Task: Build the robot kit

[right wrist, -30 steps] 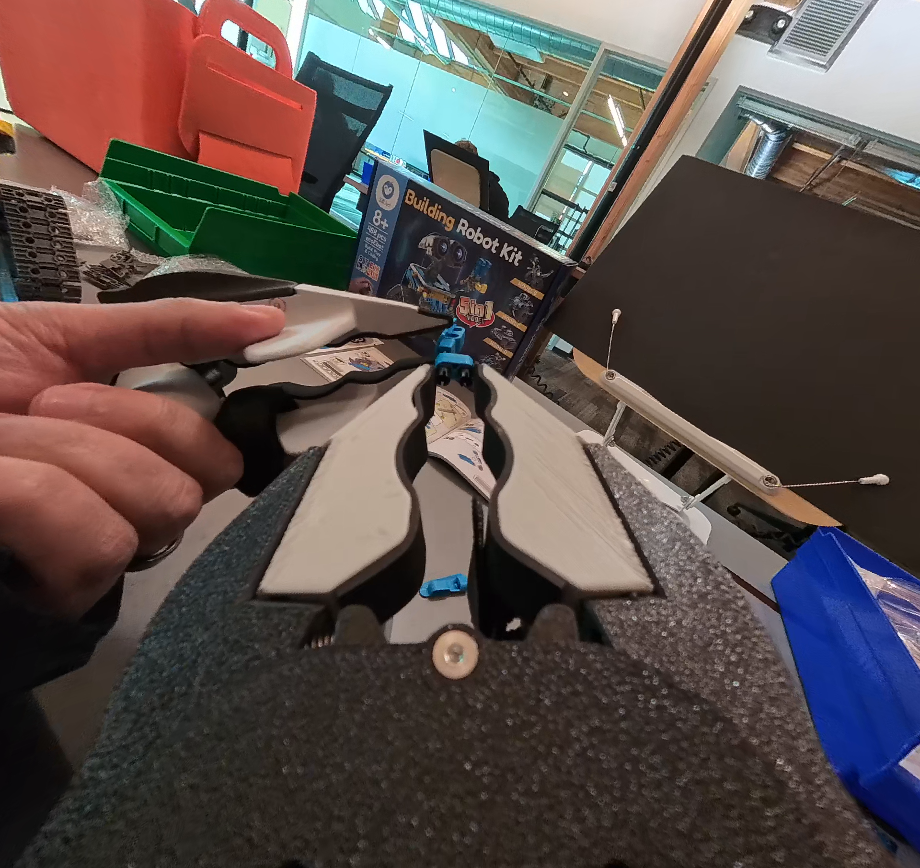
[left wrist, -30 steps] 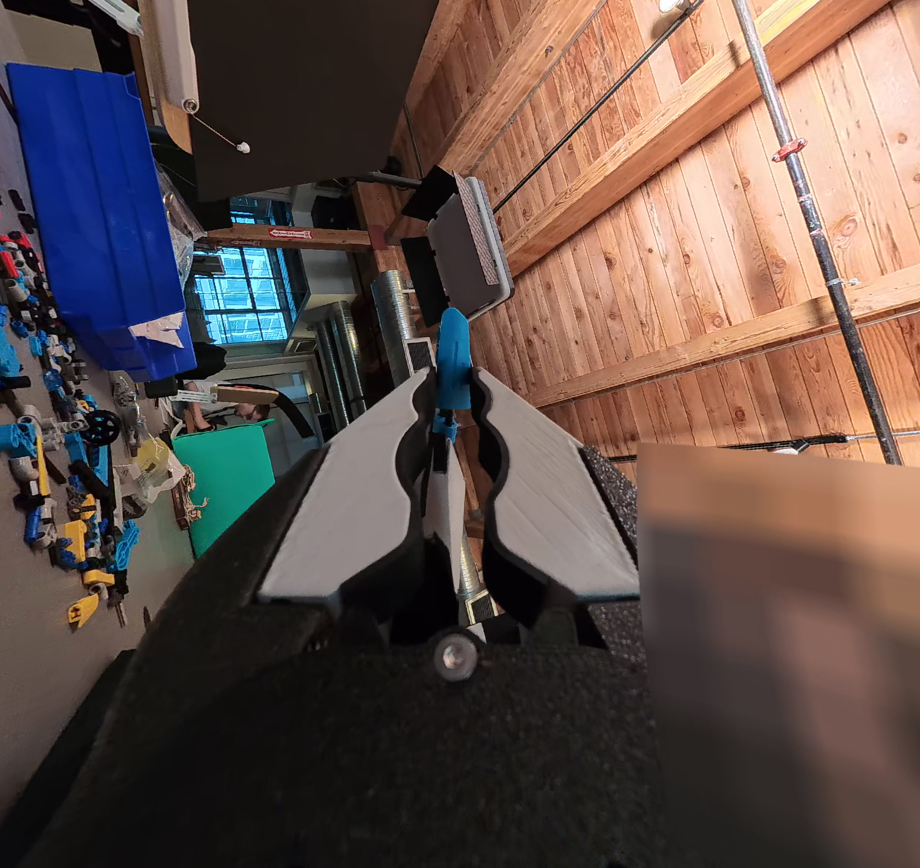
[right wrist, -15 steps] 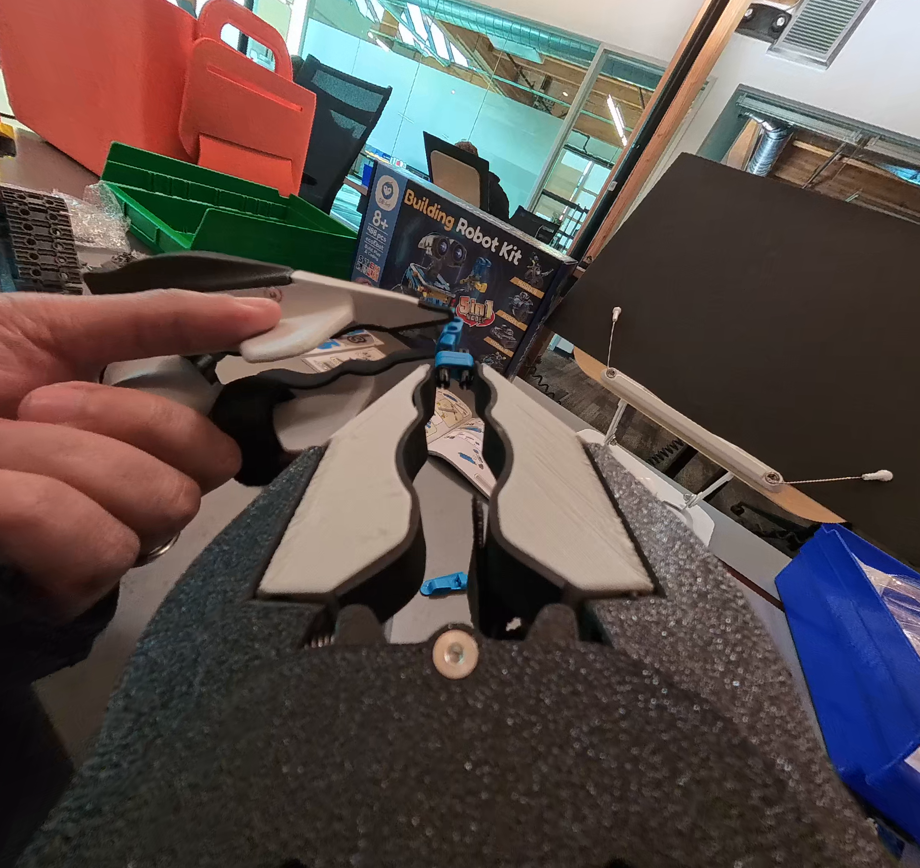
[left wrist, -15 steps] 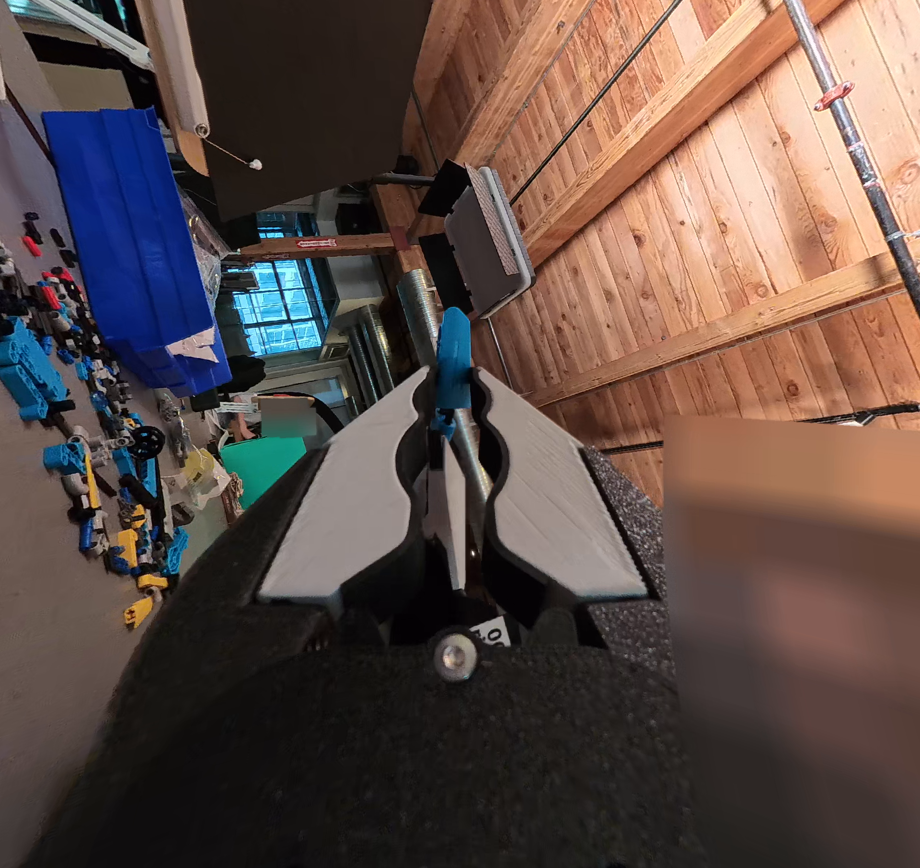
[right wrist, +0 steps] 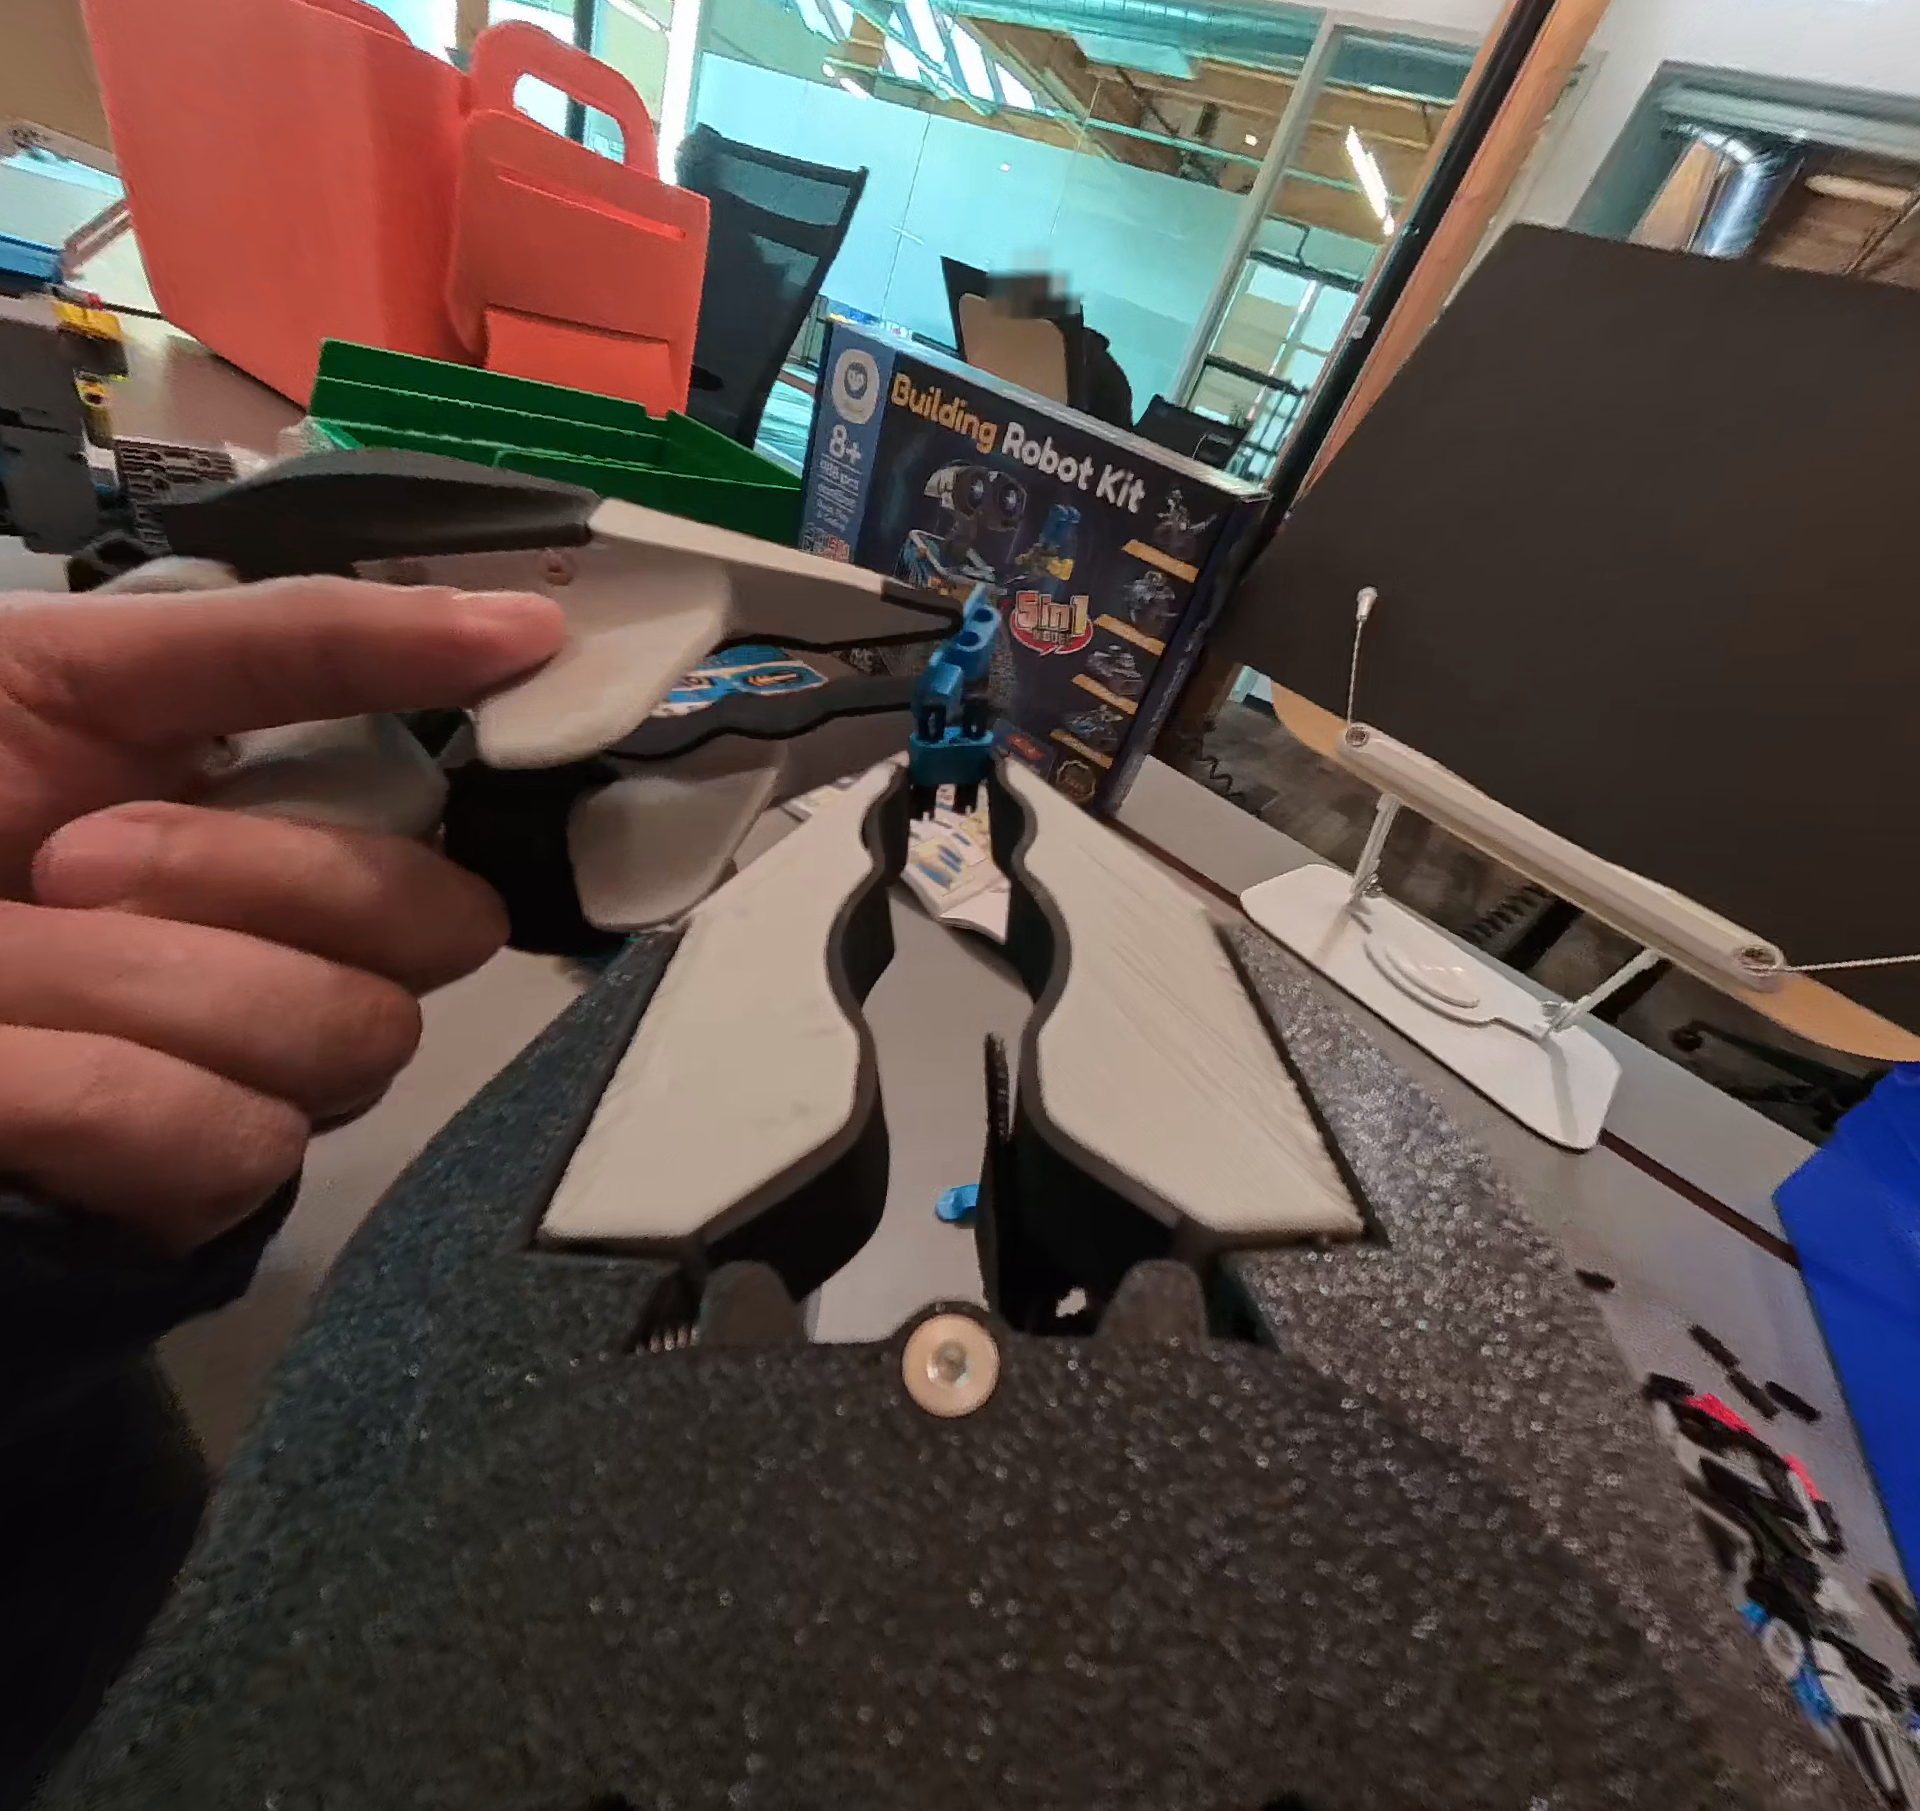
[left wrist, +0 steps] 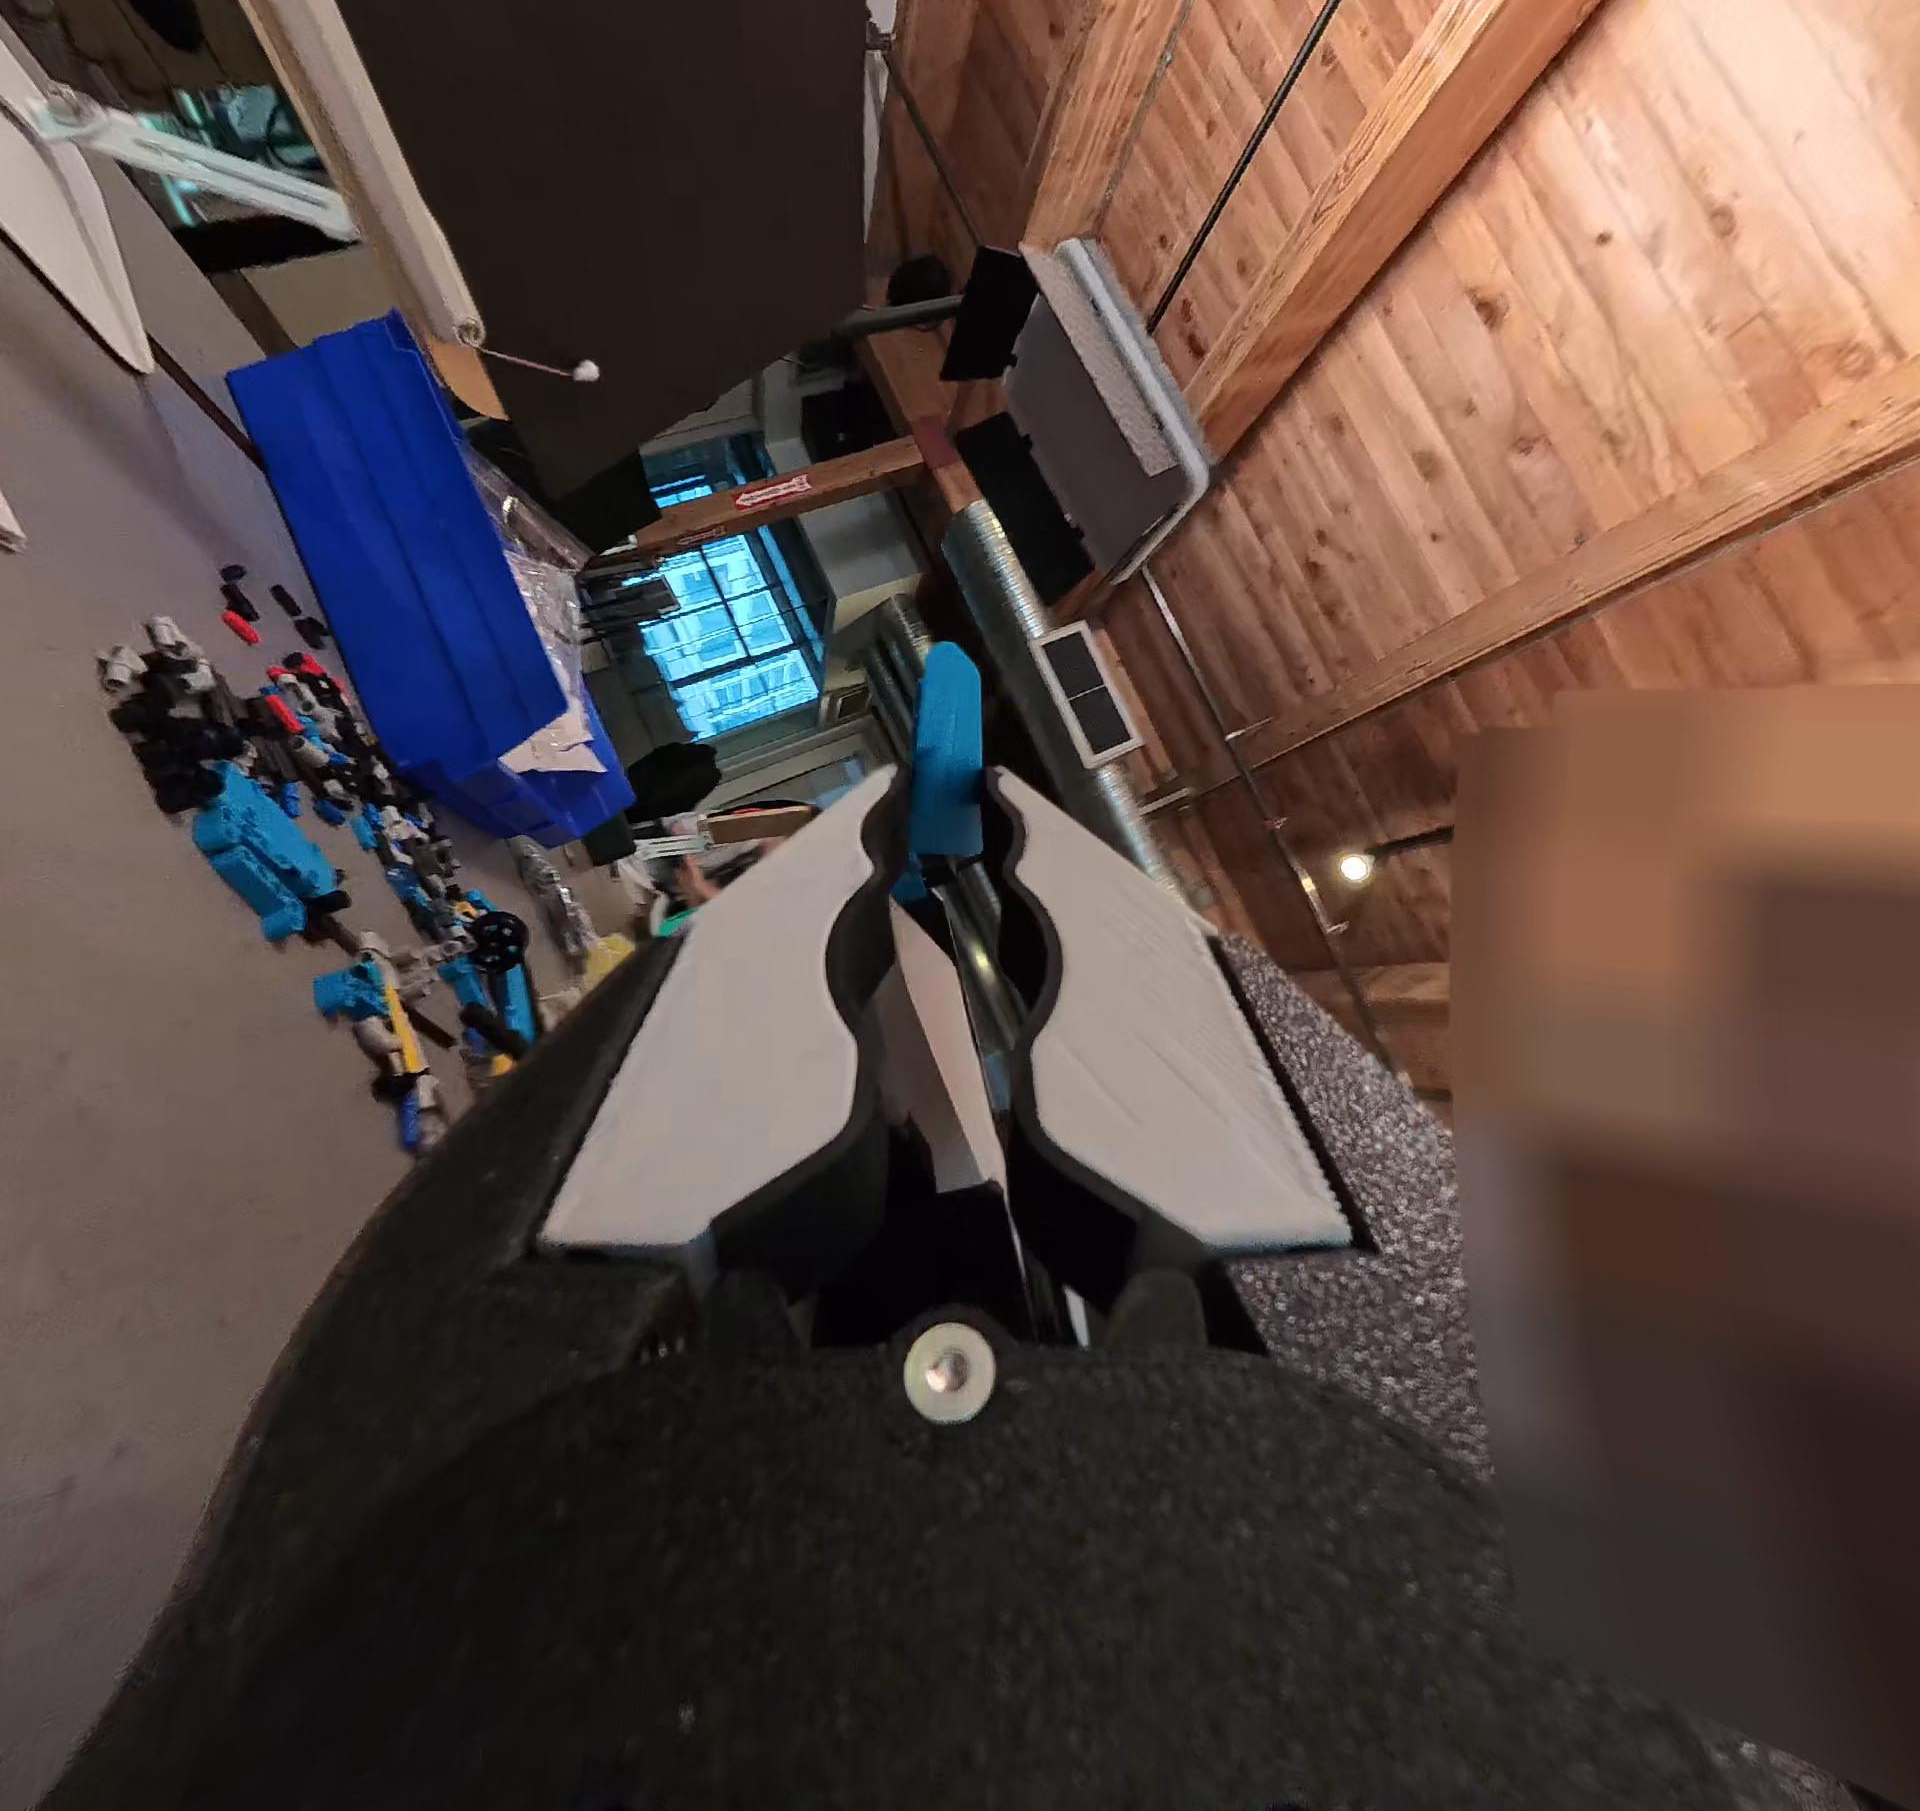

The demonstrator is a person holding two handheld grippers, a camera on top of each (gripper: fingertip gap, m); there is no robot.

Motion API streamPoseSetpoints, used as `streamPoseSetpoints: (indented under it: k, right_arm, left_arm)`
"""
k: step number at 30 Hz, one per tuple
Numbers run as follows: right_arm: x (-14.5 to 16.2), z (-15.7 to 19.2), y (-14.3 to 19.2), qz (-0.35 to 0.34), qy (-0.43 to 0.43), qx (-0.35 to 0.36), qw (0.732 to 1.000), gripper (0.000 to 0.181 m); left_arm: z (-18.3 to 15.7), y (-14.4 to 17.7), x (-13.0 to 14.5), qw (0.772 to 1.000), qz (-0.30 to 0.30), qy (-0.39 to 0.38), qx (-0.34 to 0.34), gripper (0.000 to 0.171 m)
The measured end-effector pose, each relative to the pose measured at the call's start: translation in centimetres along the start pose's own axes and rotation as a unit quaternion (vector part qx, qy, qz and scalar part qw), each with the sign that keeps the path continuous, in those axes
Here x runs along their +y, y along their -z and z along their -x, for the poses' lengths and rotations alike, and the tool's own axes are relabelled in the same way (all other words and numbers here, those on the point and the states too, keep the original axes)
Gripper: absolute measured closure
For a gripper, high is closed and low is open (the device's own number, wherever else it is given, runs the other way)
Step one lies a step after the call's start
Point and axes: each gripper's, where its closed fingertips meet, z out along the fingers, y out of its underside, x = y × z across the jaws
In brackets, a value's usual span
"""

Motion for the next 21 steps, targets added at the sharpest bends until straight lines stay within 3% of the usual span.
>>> streamPoseSetpoints:
  k: [6, 12, 15, 17, 21]
  right_arm:
    - [2.1, 0.7, -0.4, 0.035, -0.097, -0.079, 0.992, 0.167]
    - [10.7, 4.0, -1.3, 0.248, -0.165, -0.191, 0.935, 0.167]
    - [12.4, 5.5, -0.9, 0.294, -0.166, -0.217, 0.916, 0.167]
    - [13.0, 6.4, -0.5, 0.311, -0.171, -0.241, 0.903, 0.167]
    - [14.1, 8.1, 0.2, 0.343, -0.157, -0.277, 0.884, 0.166]
  left_arm:
    - [-0.2, 1.1, -1.7, 0.984, 0.032, -0.160, -0.075, 0.160]
    - [-0.3, 3.1, -2.8, 0.952, 0.080, -0.268, -0.126, 0.159]
    - [1.3, 4.4, -2.6, 0.931, 0.123, -0.298, -0.171, 0.159]
    - [2.2, 5.1, -2.8, 0.932, 0.131, -0.282, -0.186, 0.159]
    - [2.5, 5.4, -3.6, 0.977, 0.084, -0.139, -0.139, 0.159]
